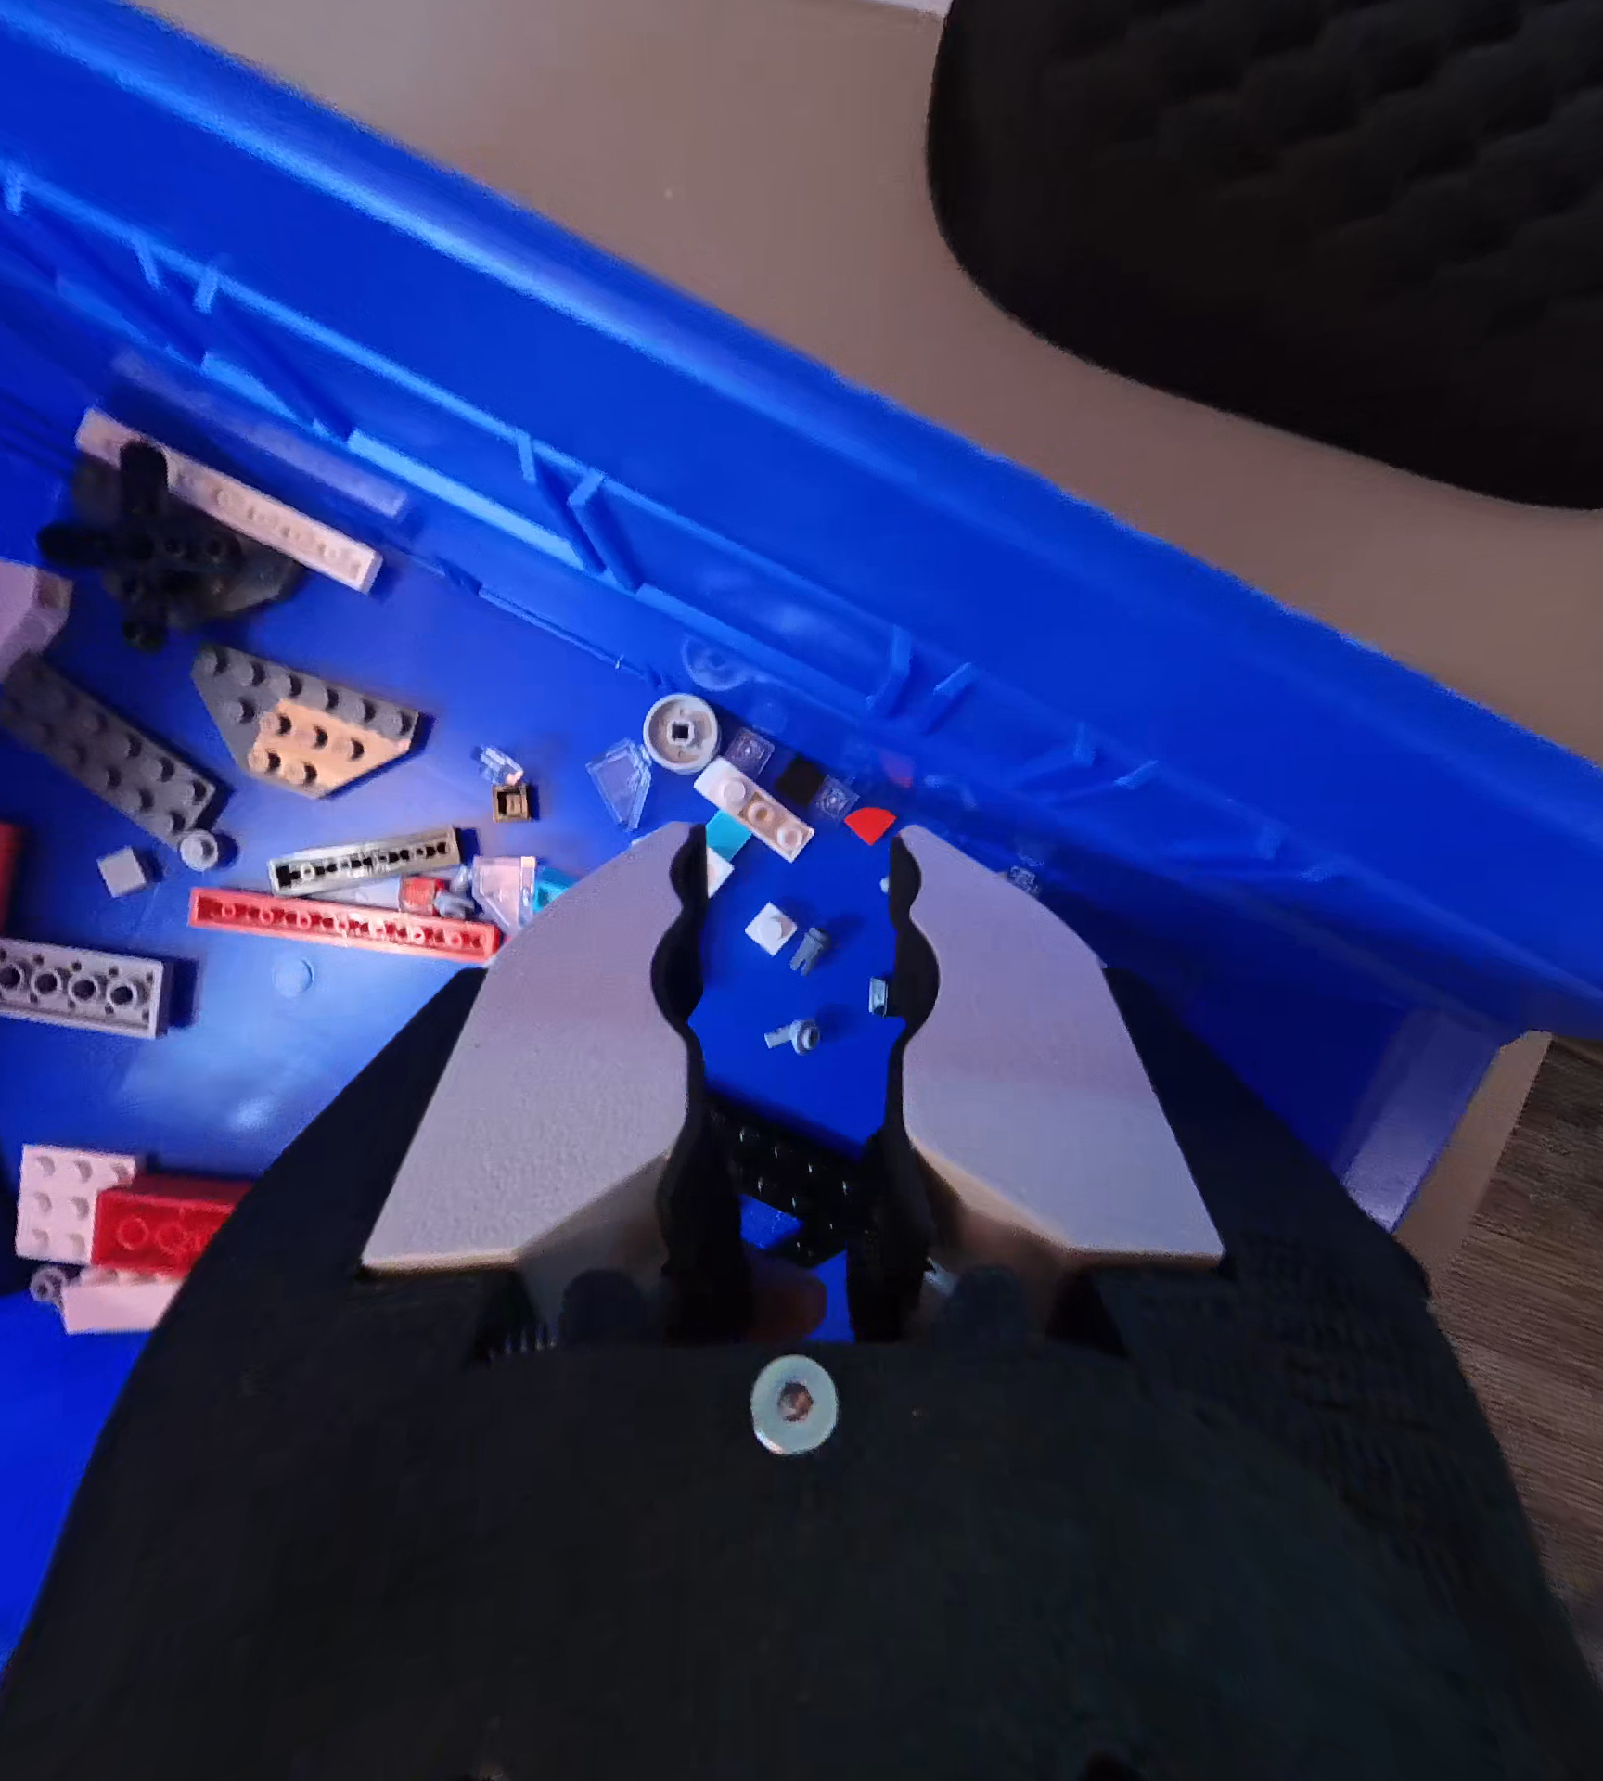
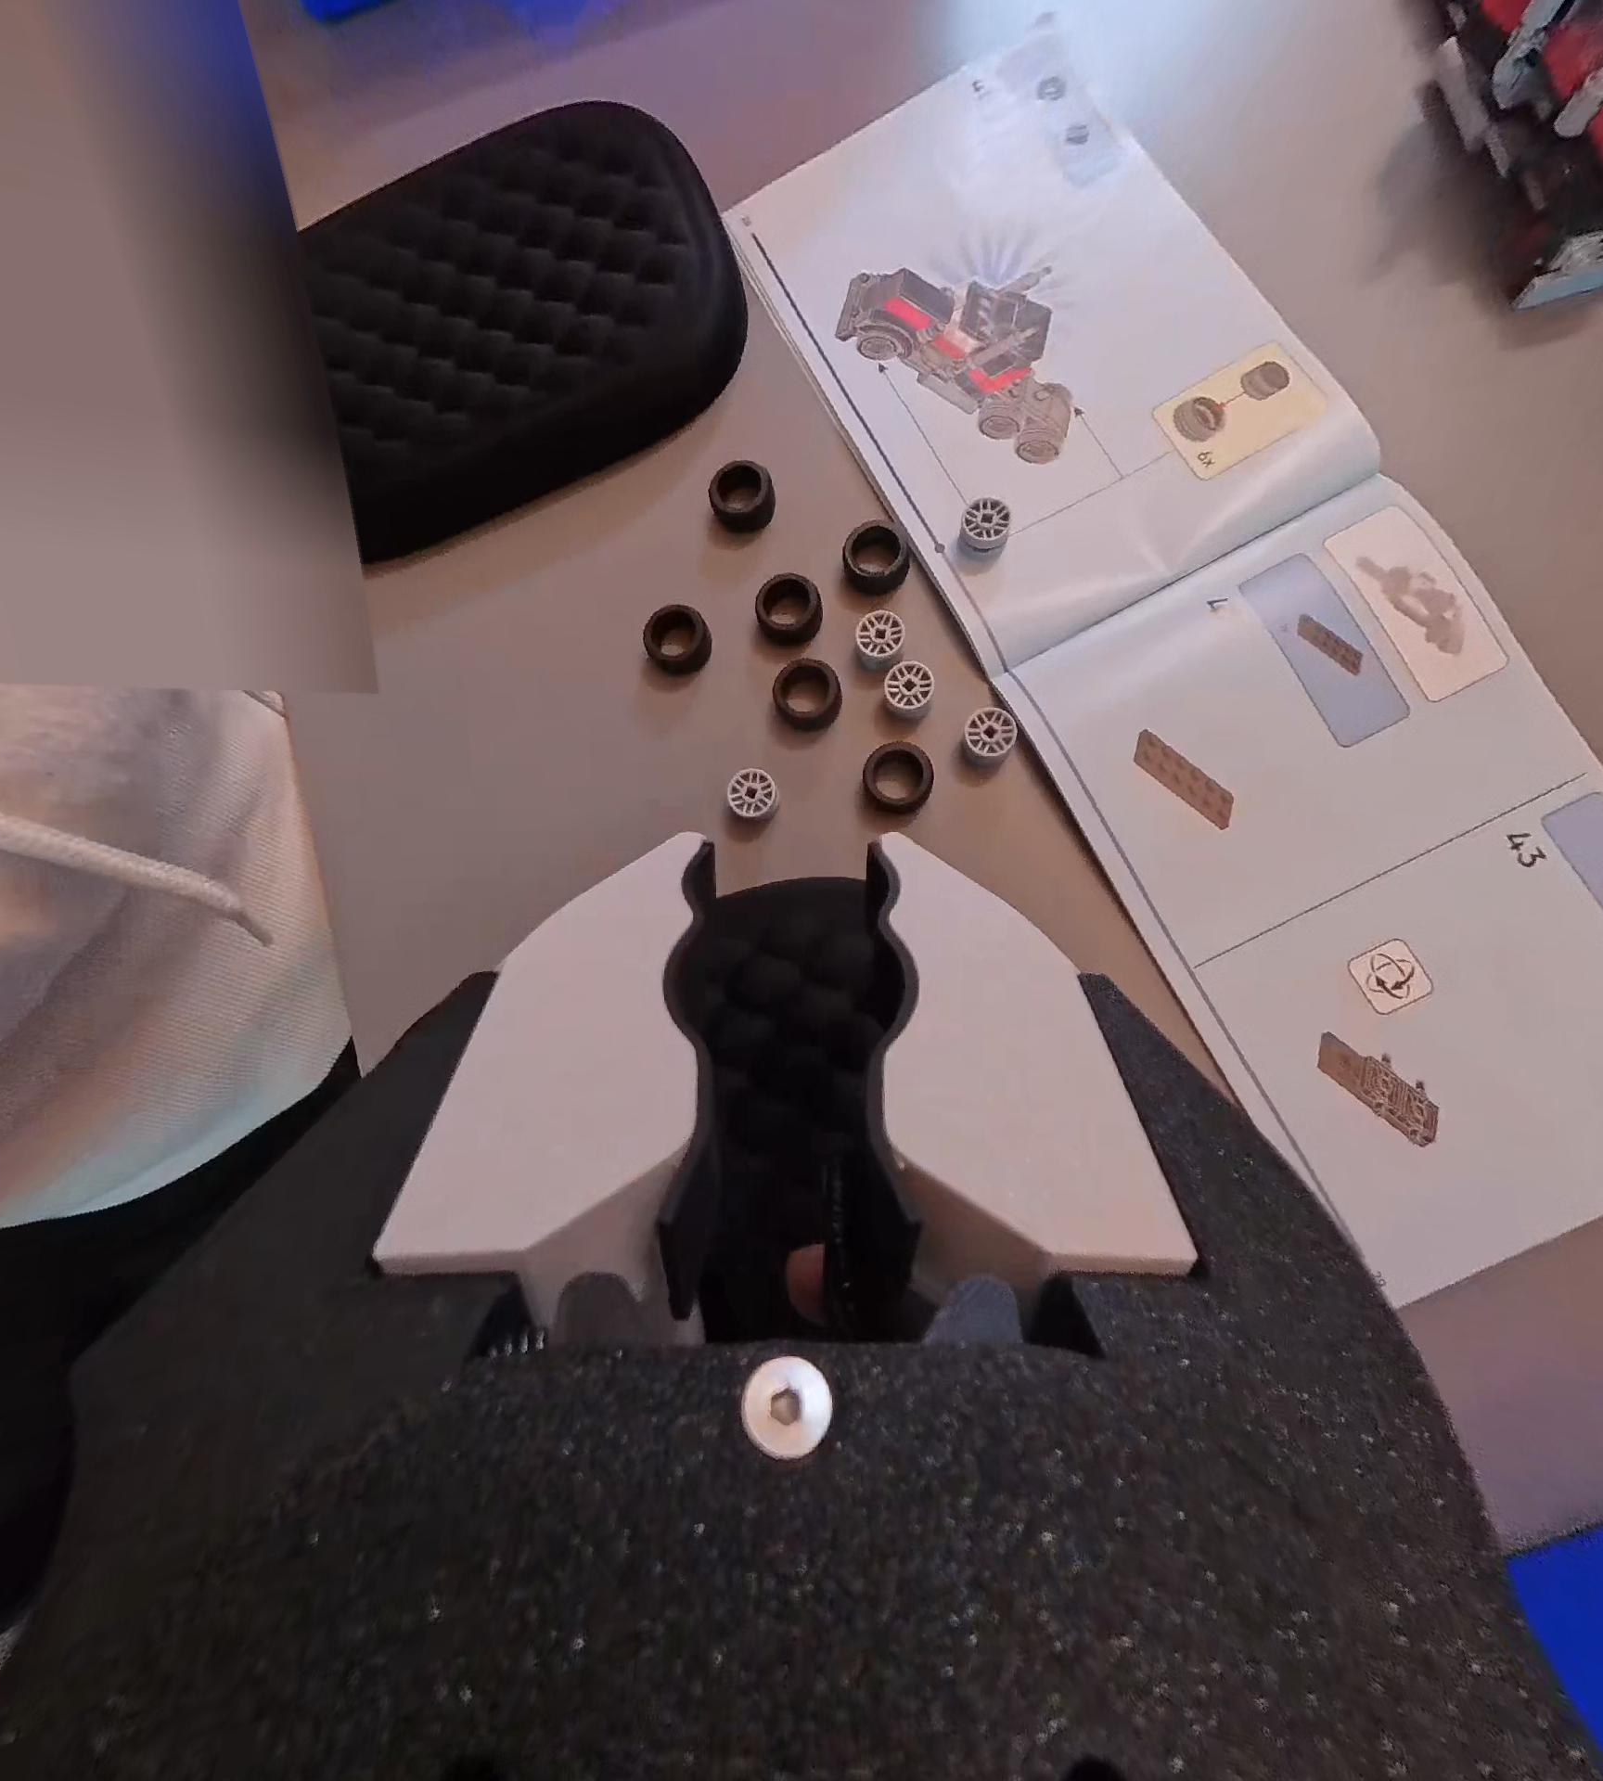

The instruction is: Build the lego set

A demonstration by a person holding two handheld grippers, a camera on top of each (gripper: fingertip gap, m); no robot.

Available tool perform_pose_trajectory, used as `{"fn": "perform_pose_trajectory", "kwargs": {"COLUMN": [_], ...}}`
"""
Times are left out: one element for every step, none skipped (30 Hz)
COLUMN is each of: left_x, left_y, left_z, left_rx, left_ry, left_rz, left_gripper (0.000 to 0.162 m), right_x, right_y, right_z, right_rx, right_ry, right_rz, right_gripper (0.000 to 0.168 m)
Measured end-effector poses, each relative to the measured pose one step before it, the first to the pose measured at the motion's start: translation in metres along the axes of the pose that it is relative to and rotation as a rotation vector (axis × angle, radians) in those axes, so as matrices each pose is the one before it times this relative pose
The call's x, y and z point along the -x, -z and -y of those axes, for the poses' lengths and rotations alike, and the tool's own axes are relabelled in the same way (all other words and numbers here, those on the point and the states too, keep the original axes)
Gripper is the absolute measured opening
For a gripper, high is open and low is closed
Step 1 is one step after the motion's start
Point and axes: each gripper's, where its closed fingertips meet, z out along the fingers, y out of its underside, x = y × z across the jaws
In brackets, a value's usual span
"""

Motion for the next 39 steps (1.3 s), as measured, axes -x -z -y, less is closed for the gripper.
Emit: {"fn": "perform_pose_trajectory", "kwargs": {"left_x": [-0.00098,-0.00085,0.00012,0.00019,-0.00063,0.00129,0.00437,0.00672,0.00740,0.00583,0.00242,-0.00018,0.00005,0.00067,0.00066,-0.00032,-0.00099,-0.00085,-0.00109,-0.00111,-0.00057,-0.00023,-0.00006,0.00124,0.00290,0.00492,0.00669,0.00686,0.00488,0.00091,-0.00363,-0.01032,-0.01722,-0.02153,-0.02447,-0.02426,-0.02045,-0.01709,-0.01344], "left_y": [0.00047,0.00082,0.00100,0.00071,0.00011,-0.00042,-0.00077,-0.00059,-0.00042,-0.00055,-0.00109,-0.00167,-0.00211,-0.00213,-0.00193,-0.00205,-0.00228,-0.00249,-0.00235,-0.00114,-0.00039,0.00019,0.00124,0.00329,0.00595,0.00884,0.01145,0.01311,0.01381,0.01379,0.01269,0.01054,0.00770,0.00406,-0.00004,-0.00395,-0.00685,-0.00870,-0.00941], "left_z": [0.00307,0.00250,0.00178,0.00122,0.00082,0.00088,0.00090,0.00043,0.00046,0.00087,0.00169,0.00163,0.00058,-0.00039,-0.00096,-0.00104,-0.00085,-0.00077,-0.00036,0.00076,0.00046,-0.00011,-0.00001,0.00153,0.00380,0.00593,0.00857,0.01216,0.01658,0.02121,0.02481,0.02620,0.02586,0.02437,0.02068,0.01472,0.00778,0.00105,-0.00465], "left_rx": [-0.0224,-0.0193,-0.0137,-0.0083,-0.0038,-0.0033,-0.0022,0.0011,0.0017,-0.0015,-0.0066,-0.0050,0.0045,0.0117,0.0141,0.0133,0.0107,0.0099,0.0063,-0.0026,-0.0021,0.0004,-0.0043,-0.0195,-0.0392,-0.0549,-0.0714,-0.0928,-0.1153,-0.1356,-0.1468,-0.1446,-0.1378,-0.1334,-0.1243,-0.1084,-0.0897,-0.0716,-0.0573], "left_ry": [-0.0237,-0.0242,-0.0218,-0.0211,-0.0233,-0.0221,-0.0139,0.0008,0.0166,0.0241,0.0207,0.0102,-0.0016,-0.0104,-0.0137,-0.0122,-0.0064,-0.0004,0.0033,0.0077,0.0135,0.0192,0.0249,0.0297,0.0345,0.0410,0.0499,0.0614,0.0734,0.0801,0.0829,0.0747,0.0620,0.0572,0.0552,0.0581,0.0601,0.0571,0.0622], "left_rz": [-0.0066,-0.0050,0.0005,-0.0004,-0.0057,0.0061,0.0230,0.0317,0.0317,0.0182,-0.0030,-0.0149,-0.0088,-0.0013,-0.0007,-0.0063,-0.0105,-0.0106,-0.0121,-0.0139,-0.0083,-0.0017,0.0060,0.0216,0.0386,0.0529,0.0635,0.0630,0.0485,0.0251,0.0051,-0.0244,-0.0526,-0.0630,-0.0752,-0.0742,-0.0571,-0.0487,-0.0392], "left_gripper": [0.035,0.035,0.035,0.033,0.032,0.032,0.029,0.026,0.024,0.023,0.023,0.023,0.024,0.025,0.025,0.025,0.025,0.025,0.023,0.018,0.016,0.016,0.015,0.015,0.015,0.016,0.015,0.015,0.015,0.015,0.015,0.015,0.015,0.015,0.015,0.015,0.015,0.015,0.015], "right_x": [0.00063,0.00054,0.00079,0.00121,0.00065,0.00066,0.00120,0.00118,0.00060,0.00054,0.00042,0.00042,0.00021,0.00011,0.00002,0.00002,0.00010,-0.00016,0.00009,0.00041,0.00046,0.00064,0.00063,0.00050,0.00027,0.00007,-0.00065,-0.00074,-0.00016,0.00095,0.00071,-0.00033,0.00026,0.00263,0.00352,0.00211,0.00289,0.00492,0.00379], "right_y": [-0.00107,-0.00147,-0.00165,-0.00180,-0.00161,-0.00142,-0.00111,-0.00088,-0.00039,0.00008,0.00036,0.00064,0.00086,0.00089,0.00073,0.00054,0.00023,0.00010,-0.00011,-0.00013,-0.00002,-0.00007,-0.00001,-0.00003,-0.00028,-0.00067,-0.00120,-0.00191,-0.00271,-0.00364,-0.00456,-0.00550,-0.00648,-0.00726,-0.00756,-0.00776,-0.00777,-0.00757,-0.00700], "right_z": [0.00214,0.00192,0.00166,0.00163,0.00170,0.00119,0.00079,0.00056,0.00024,0.00014,0.00011,0.00044,0.00051,0.00076,0.00055,0.00046,0.00027,-0.00013,-0.00007,0.00018,0.00048,0.00061,0.00095,0.00151,0.00267,0.00385,0.00564,0.00797,0.01030,0.01149,0.01184,0.01291,0.01441,0.01517,0.01548,0.01704,0.01815,0.01774,0.01693], "right_rx": [0.0062,0.0073,0.0075,0.0051,0.0038,0.0048,0.0057,0.0064,0.0070,0.0063,0.0042,0.0004,-0.0030,-0.0053,-0.0063,-0.0054,-0.0034,-0.0012,-0.0012,-0.0032,-0.0052,-0.0068,-0.0094,-0.0147,-0.0220,-0.0291,-0.0385,-0.0499,-0.0607,-0.0640,-0.0593,-0.0604,-0.0674,-0.0696,-0.0679,-0.0770,-0.0871,-0.0850,-0.0771], "right_ry": [0.0001,0.0013,0.0033,0.0047,0.0031,0.0004,0.0003,0.0026,0.0041,0.0038,0.0026,0.0018,0.0009,0.0002,0.0001,0.0003,0.0005,0.0012,0.0029,0.0036,0.0029,0.0029,0.0048,0.0072,0.0094,0.0121,0.0161,0.0195,0.0229,0.0278,0.0361,0.0443,0.0491,0.0536,0.0565,0.0512,0.0429,0.0384,0.0324], "right_rz": [0.0004,-0.0009,0.0008,0.0038,0.0005,0.0009,0.0043,0.0026,-0.0022,-0.0042,-0.0037,-0.0030,-0.0032,-0.0032,-0.0033,-0.0018,-0.0017,-0.0029,-0.0019,-0.0001,0.0010,0.0022,0.0019,-0.0004,-0.0005,-0.0006,-0.0029,-0.0034,-0.0001,0.0060,0.0039,-0.0049,-0.0031,0.0098,0.0123,0.0003,0.0033,0.0167,0.0087], "right_gripper": [0.030,0.030,0.030,0.030,0.030,0.030,0.030,0.029,0.029,0.029,0.029,0.029,0.029,0.029,0.028,0.028,0.028,0.028,0.028,0.028,0.028,0.028,0.028,0.028,0.028,0.027,0.026,0.026,0.026,0.025,0.026,0.026,0.027,0.028,0.029,0.029,0.030,0.030,0.030]}}
